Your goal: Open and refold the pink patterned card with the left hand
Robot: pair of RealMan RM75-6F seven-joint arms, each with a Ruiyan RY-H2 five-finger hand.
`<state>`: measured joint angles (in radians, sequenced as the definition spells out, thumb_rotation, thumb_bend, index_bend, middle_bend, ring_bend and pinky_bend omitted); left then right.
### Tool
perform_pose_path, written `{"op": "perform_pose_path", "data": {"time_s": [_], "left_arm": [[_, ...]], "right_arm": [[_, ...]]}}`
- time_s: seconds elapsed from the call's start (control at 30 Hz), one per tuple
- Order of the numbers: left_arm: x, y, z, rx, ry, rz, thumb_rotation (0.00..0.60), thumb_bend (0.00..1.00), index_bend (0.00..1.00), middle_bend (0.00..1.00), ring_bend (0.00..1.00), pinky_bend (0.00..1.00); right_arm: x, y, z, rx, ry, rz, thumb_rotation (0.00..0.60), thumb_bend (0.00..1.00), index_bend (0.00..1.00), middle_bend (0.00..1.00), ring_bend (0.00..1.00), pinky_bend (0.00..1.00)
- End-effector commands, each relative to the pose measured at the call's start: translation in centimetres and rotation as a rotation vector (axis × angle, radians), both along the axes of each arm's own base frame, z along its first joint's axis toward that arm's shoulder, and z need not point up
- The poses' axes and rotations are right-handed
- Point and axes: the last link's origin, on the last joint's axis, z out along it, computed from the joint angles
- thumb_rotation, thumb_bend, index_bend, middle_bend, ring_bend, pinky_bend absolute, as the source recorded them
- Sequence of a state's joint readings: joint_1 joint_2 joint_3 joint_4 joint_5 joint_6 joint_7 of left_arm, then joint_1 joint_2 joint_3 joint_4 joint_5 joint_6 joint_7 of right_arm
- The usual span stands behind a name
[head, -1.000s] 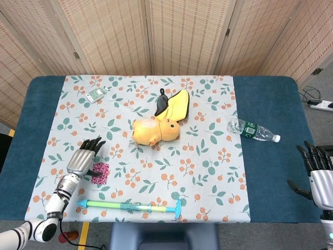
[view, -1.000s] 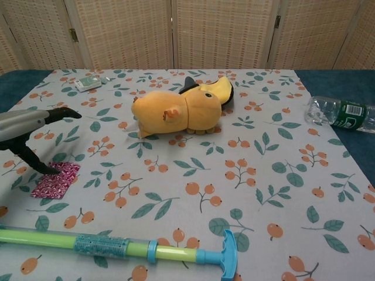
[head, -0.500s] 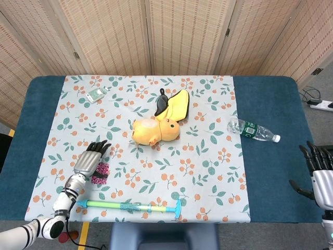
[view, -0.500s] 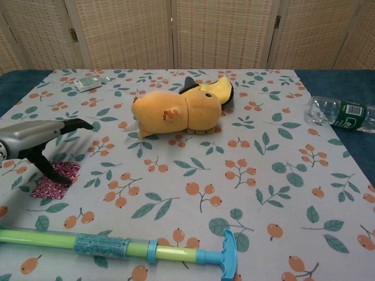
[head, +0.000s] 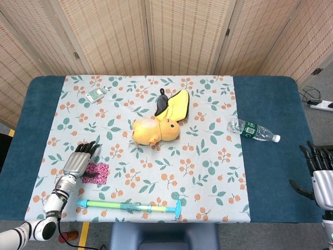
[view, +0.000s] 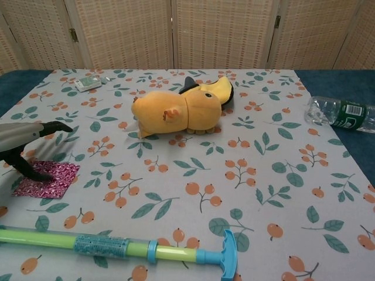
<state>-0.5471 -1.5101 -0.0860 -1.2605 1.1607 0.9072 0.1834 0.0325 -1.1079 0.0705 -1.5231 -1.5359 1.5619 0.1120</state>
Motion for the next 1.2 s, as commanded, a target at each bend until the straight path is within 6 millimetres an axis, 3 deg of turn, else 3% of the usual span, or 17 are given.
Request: {"op": "perform_pose_path", "data": {"time_s": [0.03,0.23,0.4,0.8,1.2], "left_arm": [[-0.8,-0.2,0.7,0.011,0.012,0.017,0.600,0.09,0.06,0.00,0.00,0.00],[-2.0,-0.4,2.2,0.028,0.045,0.036,0.600,0.09,0.06,0.00,0.00,0.00],[-1.5,-0.4,2.8,0.050,0.010,0.036,0.600,0.09,0.06,0.00,0.00,0.00],[2.3,-1.0,0.8,-0.011,-0.023,-0.066,0.600,0.09,0.06,0.00,0.00,0.00],[2.6,-3.0,-0.1,-0.052,0.003,-0.091,0.600,0.09,0.06,0.00,0.00,0.00]], "right_arm": [[0.0,0.1,0.0,-0.002,-0.001,0.002,0.600,0.23,0.00,0.00,0.00,0.00],[0.0,0.3,0.0,-0.006,-0.004,0.004,0.600,0.23,0.00,0.00,0.00,0.00],[0.0,0.5,0.0,-0.008,-0.007,0.008,0.600,0.23,0.00,0.00,0.00,0.00],[-0.3,0.8,0.2,-0.008,-0.011,0.001,0.600,0.23,0.00,0.00,0.00,0.00],[-0.3,0.8,0.2,-0.006,-0.011,0.005,0.600,0.23,0.00,0.00,0.00,0.00]]}}
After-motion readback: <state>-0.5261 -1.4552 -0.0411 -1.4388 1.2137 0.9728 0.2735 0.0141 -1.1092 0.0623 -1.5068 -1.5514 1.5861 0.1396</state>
